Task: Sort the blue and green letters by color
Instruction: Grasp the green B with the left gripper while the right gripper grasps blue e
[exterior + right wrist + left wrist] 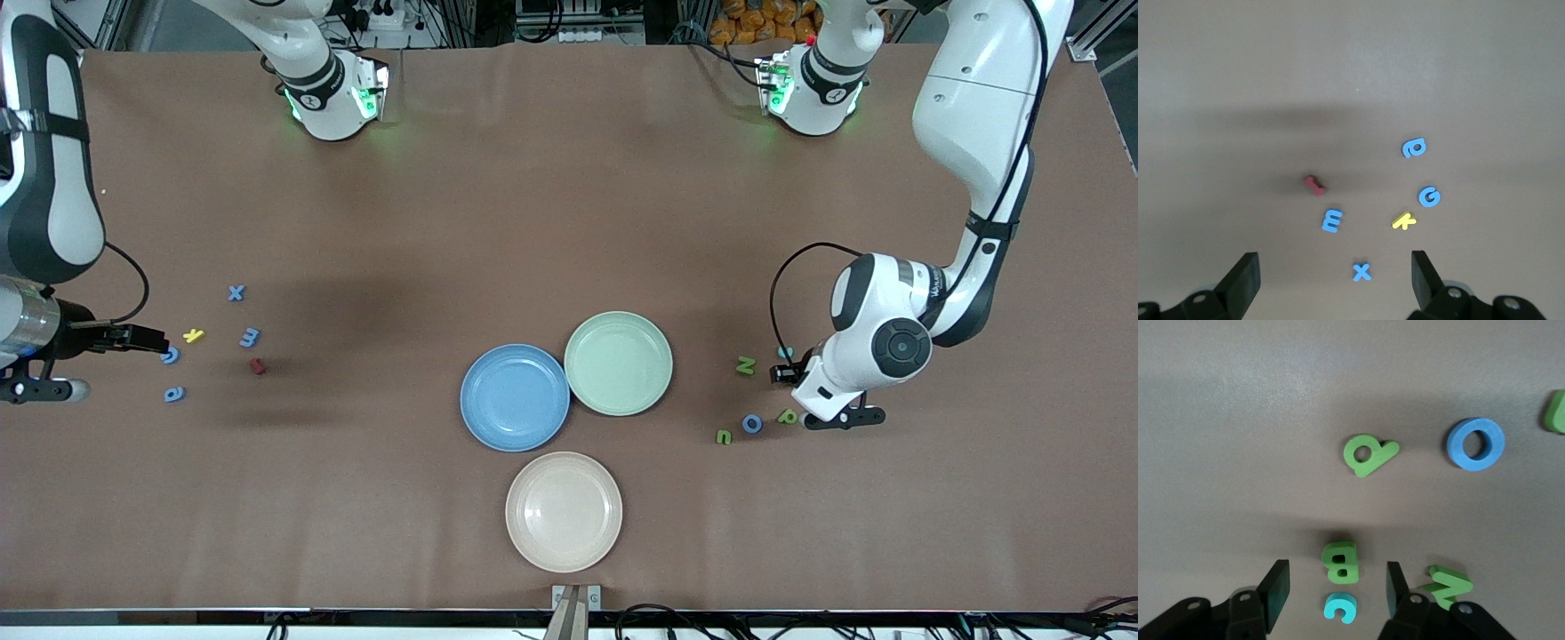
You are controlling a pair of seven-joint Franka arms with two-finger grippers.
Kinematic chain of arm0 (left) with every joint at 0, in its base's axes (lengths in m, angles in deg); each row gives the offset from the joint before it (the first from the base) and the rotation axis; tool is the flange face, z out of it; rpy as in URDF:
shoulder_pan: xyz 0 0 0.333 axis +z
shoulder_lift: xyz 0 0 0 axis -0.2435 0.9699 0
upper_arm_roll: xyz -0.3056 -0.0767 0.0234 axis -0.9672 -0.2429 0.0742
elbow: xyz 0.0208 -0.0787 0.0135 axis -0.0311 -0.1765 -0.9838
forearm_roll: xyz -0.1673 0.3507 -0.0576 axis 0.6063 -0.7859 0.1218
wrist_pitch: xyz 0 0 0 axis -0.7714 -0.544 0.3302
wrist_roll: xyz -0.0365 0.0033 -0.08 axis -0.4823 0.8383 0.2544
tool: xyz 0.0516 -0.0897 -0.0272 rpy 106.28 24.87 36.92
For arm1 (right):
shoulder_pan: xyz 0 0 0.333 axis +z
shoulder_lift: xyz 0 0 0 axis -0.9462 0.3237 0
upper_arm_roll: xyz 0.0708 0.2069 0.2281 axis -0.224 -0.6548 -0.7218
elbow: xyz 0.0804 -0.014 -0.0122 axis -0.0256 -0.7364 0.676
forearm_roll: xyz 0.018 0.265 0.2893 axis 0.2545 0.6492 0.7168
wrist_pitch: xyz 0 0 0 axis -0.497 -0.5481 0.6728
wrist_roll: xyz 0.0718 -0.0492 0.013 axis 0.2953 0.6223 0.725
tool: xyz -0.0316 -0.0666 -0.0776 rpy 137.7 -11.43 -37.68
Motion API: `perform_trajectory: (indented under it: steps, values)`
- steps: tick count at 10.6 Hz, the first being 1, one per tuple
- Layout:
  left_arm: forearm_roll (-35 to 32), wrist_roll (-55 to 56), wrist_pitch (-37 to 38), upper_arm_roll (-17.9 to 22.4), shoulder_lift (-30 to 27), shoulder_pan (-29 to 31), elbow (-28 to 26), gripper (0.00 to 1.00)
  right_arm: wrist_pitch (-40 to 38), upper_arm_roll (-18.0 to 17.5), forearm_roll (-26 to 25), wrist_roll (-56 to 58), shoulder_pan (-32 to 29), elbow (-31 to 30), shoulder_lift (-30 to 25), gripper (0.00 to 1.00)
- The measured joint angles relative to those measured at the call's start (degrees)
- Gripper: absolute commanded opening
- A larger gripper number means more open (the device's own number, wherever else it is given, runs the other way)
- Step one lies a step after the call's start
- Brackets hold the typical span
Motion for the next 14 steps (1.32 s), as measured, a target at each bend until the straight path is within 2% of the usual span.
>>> perform_trajectory:
  steps: [2,7,8,9,10,11,14]
  values:
    - [-0.03,0.01,-0.04,0.01,0.7,0.04,0.06,0.61,1.86,0.02,-0.03,5.12,-1.11,-0.15,3.63,1.0]
    - [-0.04,0.05,-0.8,0.07,2.23,0.16,0.16,0.56,18.11,-0.03,0.09,18.0,-3.93,-0.2,16.59,1.0]
    - [-0.04,0.05,-1.06,0.07,2.48,0.17,0.17,0.52,19.66,-0.02,0.11,20.88,-4.49,-0.03,18.29,1.0]
    - [-0.04,0.05,-1.26,0.07,2.66,0.17,0.18,0.42,20.02,-0.02,0.13,23.0,-5.11,0.19,19.17,1.0]
    - [-0.04,0.05,-1.51,0.07,2.85,0.18,0.19,0.27,20.02,-0.04,0.13,25.42,-5.81,0.23,19.54,1.0]
    - [-0.04,0.05,-1.79,0.07,3.04,0.18,0.19,0.19,19.97,-0.05,0.19,28.03,-6.72,0.23,19.68,1.0]
    - [-0.04,0.12,-2.02,0.03,3.33,0.18,0.33,0.05,20.5,-0.14,0.29,30.49,-8.02,0.23,20.93,1.0]
